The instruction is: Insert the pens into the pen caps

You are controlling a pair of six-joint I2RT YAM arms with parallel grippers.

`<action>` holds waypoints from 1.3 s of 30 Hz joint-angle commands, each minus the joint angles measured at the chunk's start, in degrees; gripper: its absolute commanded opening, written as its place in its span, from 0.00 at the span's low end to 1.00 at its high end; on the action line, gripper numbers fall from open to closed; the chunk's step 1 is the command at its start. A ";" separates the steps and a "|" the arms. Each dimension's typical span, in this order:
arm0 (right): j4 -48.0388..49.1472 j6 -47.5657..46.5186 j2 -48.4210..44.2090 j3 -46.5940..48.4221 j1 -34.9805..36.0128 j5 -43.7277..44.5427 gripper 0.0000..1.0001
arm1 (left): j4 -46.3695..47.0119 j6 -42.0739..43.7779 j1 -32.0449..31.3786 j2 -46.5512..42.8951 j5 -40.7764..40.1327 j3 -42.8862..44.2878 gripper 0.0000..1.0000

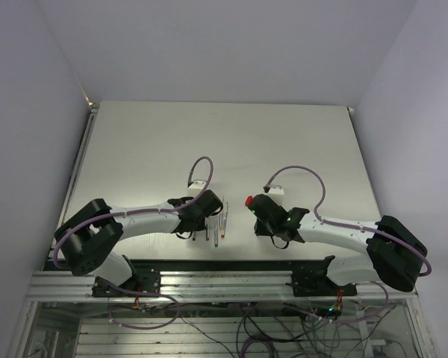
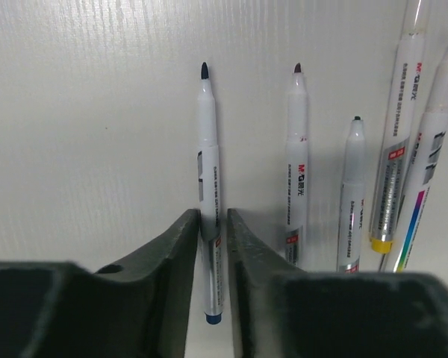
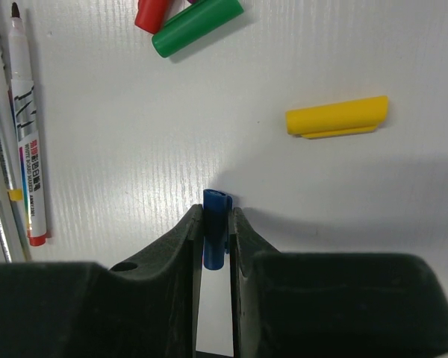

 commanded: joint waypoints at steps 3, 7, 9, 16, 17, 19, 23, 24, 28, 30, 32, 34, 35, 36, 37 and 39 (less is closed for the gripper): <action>-1.09 0.58 -1.71 -0.01 0.24 0.25 0.00 | -5.98 -1.26 0.17 6.31 3.06 -2.96 0.16; -1.23 0.47 -1.92 0.35 0.29 0.48 0.00 | -4.76 -1.42 0.16 7.42 4.51 -3.84 0.07; -1.21 0.47 -2.34 0.35 0.29 0.92 0.00 | -3.97 -1.49 0.15 6.85 4.89 -4.36 0.07; 0.29 -1.89 -6.97 0.80 0.31 3.48 0.00 | -9.16 0.13 0.12 -1.05 -2.07 -0.72 0.07; 0.69 -2.43 -7.59 1.06 0.24 4.07 0.00 | -10.04 0.87 0.14 -2.42 -3.44 0.27 0.07; 1.21 -3.81 -8.61 1.78 0.27 4.91 0.00 | -11.34 1.94 0.20 -4.99 -5.61 2.75 0.07; 2.11 -5.63 -9.98 3.08 0.19 6.60 0.00 | -11.27 4.17 0.13 -10.05 -7.15 5.86 0.07; 2.54 -6.06 -10.29 3.24 0.20 7.00 0.00 | -10.57 4.60 0.17 -11.46 -7.00 6.04 0.07; 5.21 -8.43 -12.02 3.62 0.07 8.11 0.00 | -6.27 7.68 0.13 -17.02 -5.10 5.69 0.07; 7.37 -10.08 -13.31 3.90 -0.12 8.53 0.00 | -3.61 9.64 0.14 -19.77 -3.70 4.97 0.07; 9.89 -12.07 -14.63 4.22 -0.53 8.95 0.00 | -0.25 11.99 0.14 -21.72 -1.69 3.96 0.07; 13.37 -14.55 -16.07 4.48 -1.17 9.12 0.00 | 3.64 13.76 0.08 -23.65 0.55 2.66 0.07; 15.77 -16.11 -16.88 4.37 -1.46 9.00 0.00 | 5.75 14.39 -0.01 -24.47 1.57 2.10 0.07; 18.03 -17.49 -17.54 4.38 -1.69 9.00 0.00 | 7.78 14.90 -0.11 -25.22 2.82 1.49 0.07; 20.12 -18.85 -18.22 4.49 -1.88 9.08 0.00 | 10.28 15.52 -0.20 -25.83 4.15 0.93 0.07; 24.26 -21.59 -18.99 4.86 -2.22 9.31 0.00 | 14.91 16.63 -0.36 -26.46 7.03 0.18 0.07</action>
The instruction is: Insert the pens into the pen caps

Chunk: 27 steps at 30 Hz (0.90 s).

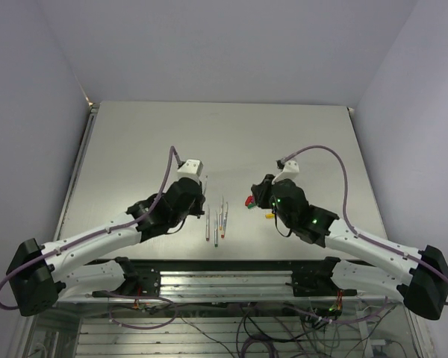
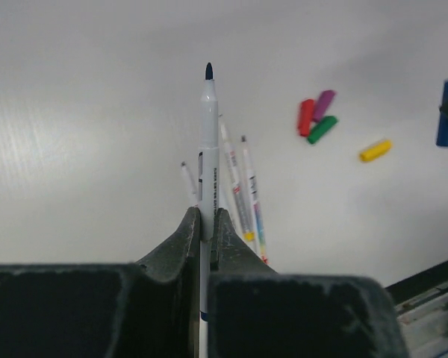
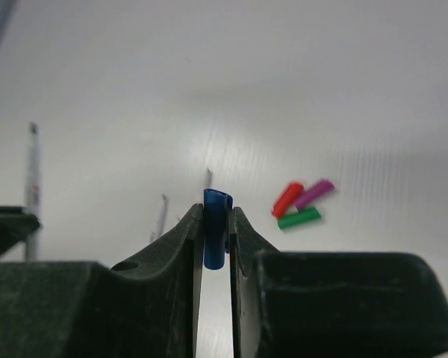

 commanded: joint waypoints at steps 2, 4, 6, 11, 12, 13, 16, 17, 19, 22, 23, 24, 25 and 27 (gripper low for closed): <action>15.79 -9.88 -2.49 2.76 -0.96 2.37 0.00 | 16.54 5.15 -0.90 -1.73 9.27 -2.20 0.07; 19.40 -12.40 -2.54 3.62 -1.13 2.20 0.00 | 21.45 5.92 -1.91 -1.53 11.97 -2.75 0.07; 22.49 -14.38 -2.46 4.48 -1.14 1.63 0.00 | 25.85 6.19 -3.23 -0.94 14.19 -2.94 0.07; 29.01 -16.37 -3.31 4.85 -1.22 -0.13 0.00 | 31.32 5.72 -6.69 2.48 15.62 -1.46 0.07; 30.10 -16.45 -3.74 4.55 -1.21 -0.37 0.00 | 32.30 5.61 -7.24 2.98 15.52 -1.22 0.07; 30.67 -16.40 -4.11 4.33 -1.23 -0.53 0.00 | 32.80 5.52 -7.70 3.30 15.33 -1.07 0.07; 30.72 -16.15 -5.03 4.25 -1.22 -0.75 0.00 | 32.78 5.49 -8.26 3.82 15.05 -0.44 0.07; 30.50 -15.96 -5.28 4.25 -1.20 -0.69 0.00 | 32.64 5.57 -8.29 3.70 14.89 -0.33 0.07; 30.12 -15.32 -5.76 3.94 -1.21 -0.68 0.00 | 32.61 5.70 -8.38 3.37 14.78 -0.36 0.07; 30.40 -13.89 -6.20 2.86 -1.18 -0.68 0.00 | 33.61 5.61 -8.46 2.52 14.75 -0.91 0.07; 30.79 -13.22 -6.33 2.20 -1.21 -0.72 0.00 | 34.35 5.47 -8.47 2.23 14.84 -1.33 0.07; 31.54 -12.62 -6.59 1.42 -1.18 -0.83 0.00 | 35.31 5.29 -8.47 1.91 15.05 -1.75 0.07; 32.33 -12.01 -6.82 0.68 -1.23 -1.02 0.00 | 36.26 5.10 -8.47 1.64 15.23 -2.26 0.07; 34.33 -10.74 -7.28 -0.87 -1.20 -1.47 0.00 | 37.76 4.81 -8.47 1.38 15.64 -2.90 0.07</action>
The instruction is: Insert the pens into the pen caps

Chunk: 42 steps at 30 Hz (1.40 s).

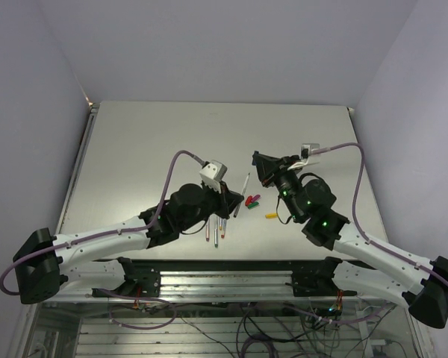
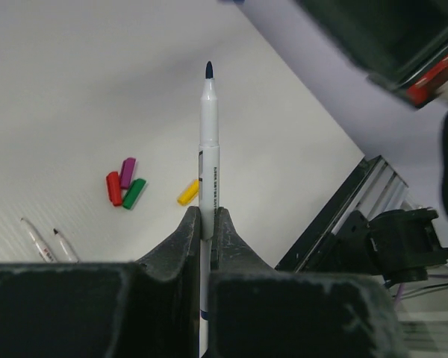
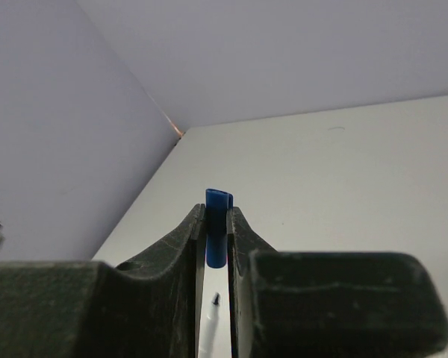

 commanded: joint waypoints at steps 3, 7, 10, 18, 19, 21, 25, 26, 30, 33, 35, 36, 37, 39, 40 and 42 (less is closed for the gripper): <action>6.55 3.90 -1.50 -4.41 -0.18 -1.27 0.00 | 7.73 -0.47 -0.32 -2.12 1.60 -1.23 0.07; 7.62 4.38 -1.73 -4.93 -0.18 -1.72 0.00 | 7.76 -0.78 -0.32 -2.18 1.23 -1.49 0.07; 8.61 4.62 -1.71 -5.23 -0.23 -1.91 0.00 | 7.64 -0.76 -0.32 -1.81 1.29 -1.49 0.07; 9.28 5.17 -1.25 -5.39 -0.24 -2.08 0.00 | 7.78 -1.00 -0.32 -2.12 0.91 -1.88 0.07; 9.34 5.34 -1.14 -5.37 -0.17 -2.20 0.00 | 7.85 -0.96 -0.32 -2.29 0.74 -1.92 0.07; 9.33 5.62 -0.81 -5.52 -0.20 -2.43 0.00 | 8.00 -0.99 -0.32 -2.47 0.43 -2.06 0.07; 9.30 6.08 -0.51 -5.72 -0.25 -2.74 0.00 | 8.00 -0.86 -0.36 -2.55 0.25 -1.97 0.07; 9.30 6.12 -0.38 -5.79 -0.21 -2.75 0.00 | 7.95 -0.87 -0.32 -2.51 0.26 -1.93 0.07; 9.12 6.29 -0.26 -5.90 -0.19 -2.88 0.00 | 8.17 -0.94 -0.32 -2.66 0.15 -2.09 0.07; 8.71 6.61 -0.32 -5.88 -0.25 -2.89 0.00 | 8.15 -0.85 -0.32 -2.77 -0.29 -2.15 0.07; 8.69 6.81 -0.48 -5.98 -0.15 -3.12 0.00 | 8.18 -0.88 -0.32 -2.86 -0.60 -2.18 0.07; 8.57 6.88 -0.50 -6.10 -0.16 -3.21 0.00 | 8.19 -0.87 -0.32 -2.94 -0.79 -2.26 0.07; 8.47 6.97 -0.48 -6.18 -0.23 -3.30 0.00 | 8.23 -0.85 -0.32 -3.03 -0.96 -2.28 0.07; 8.39 7.14 -0.52 -6.24 -0.12 -3.41 0.00 | 8.15 -0.85 -0.32 -3.11 -1.11 -2.37 0.07; 8.41 7.33 -0.51 -6.45 -0.15 -3.45 0.00 | 8.11 -0.87 -0.32 -3.08 -1.19 -2.37 0.07; 8.43 7.49 -0.27 -6.45 -0.12 -3.86 0.00 | 7.85 -0.85 -0.32 -3.06 -1.40 -2.33 0.07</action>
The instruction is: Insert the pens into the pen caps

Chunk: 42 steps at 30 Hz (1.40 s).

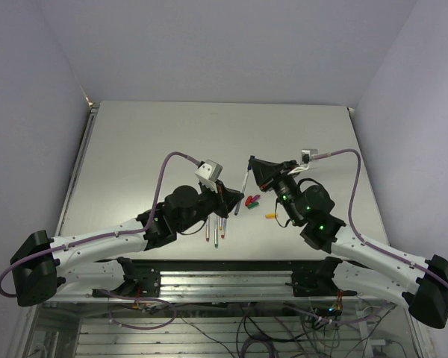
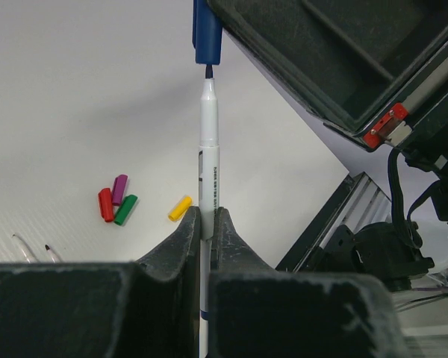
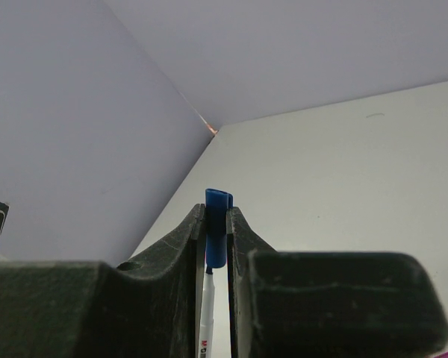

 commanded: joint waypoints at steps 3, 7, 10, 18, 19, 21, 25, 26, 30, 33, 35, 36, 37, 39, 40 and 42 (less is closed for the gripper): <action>0.74 1.47 0.38 -0.66 -0.17 -1.67 0.00 | 2.46 -0.39 -0.32 -0.90 -1.55 -0.42 0.07; 1.21 2.77 0.74 -1.19 -0.16 -2.80 0.00 | 2.86 -0.41 -0.32 -0.63 -1.84 -0.42 0.07; 0.84 3.71 0.74 -1.38 -0.17 -3.36 0.00 | 2.96 -0.39 -0.32 -0.64 -2.39 -0.47 0.07; -2.69 5.47 1.08 -0.82 -0.16 -6.45 0.00 | 6.18 -1.16 -0.32 -2.13 -5.99 -2.47 0.07; -3.16 5.49 1.26 -0.74 -0.16 -7.19 0.00 | 6.62 -1.18 -0.32 -2.26 -6.23 -2.59 0.07; -3.49 5.35 1.65 -0.97 -0.12 -8.86 0.00 | 7.67 -1.27 -0.32 -2.33 -6.52 -2.66 0.07; -4.39 5.06 2.86 -1.33 -0.12 -12.33 0.00 | 10.11 -1.10 -0.34 -2.00 -6.29 -2.52 0.07; -4.63 4.99 3.24 -1.35 -0.16 -12.99 0.00 | 10.33 -1.11 -0.32 -1.96 -6.17 -2.27 0.07; -6.72 3.71 4.76 -0.81 -0.16 -15.80 0.00 | 11.77 -0.35 -0.32 -2.13 -6.47 -1.80 0.07; -9.13 2.53 6.03 0.07 -0.06 -17.46 0.00 | 12.05 0.67 -0.32 -2.50 -8.07 -1.32 0.07; -10.20 2.17 6.36 0.12 -0.08 -17.98 0.00 | 12.88 1.50 -0.36 -2.97 -9.34 -1.39 0.07; -10.69 2.08 6.43 0.05 0.03 -18.08 0.00 | 13.20 1.72 -0.32 -3.30 -10.19 -1.39 0.07; -11.24 1.99 6.43 0.02 0.02 -18.10 0.00 | 13.73 2.08 -0.32 -3.61 -11.12 -1.43 0.07; -12.15 1.97 6.16 -0.29 0.01 -18.19 0.00 | 14.33 2.85 -0.32 -4.30 -12.84 -1.35 0.07; -12.48 1.98 5.99 -0.48 0.13 -18.57 0.00 | 14.46 3.29 -0.32 -4.53 -14.02 -1.24 0.07; -12.77 2.22 5.85 -0.86 0.18 -19.15 0.00 | 14.55 4.07 -0.30 -4.93 -15.38 -0.94 0.07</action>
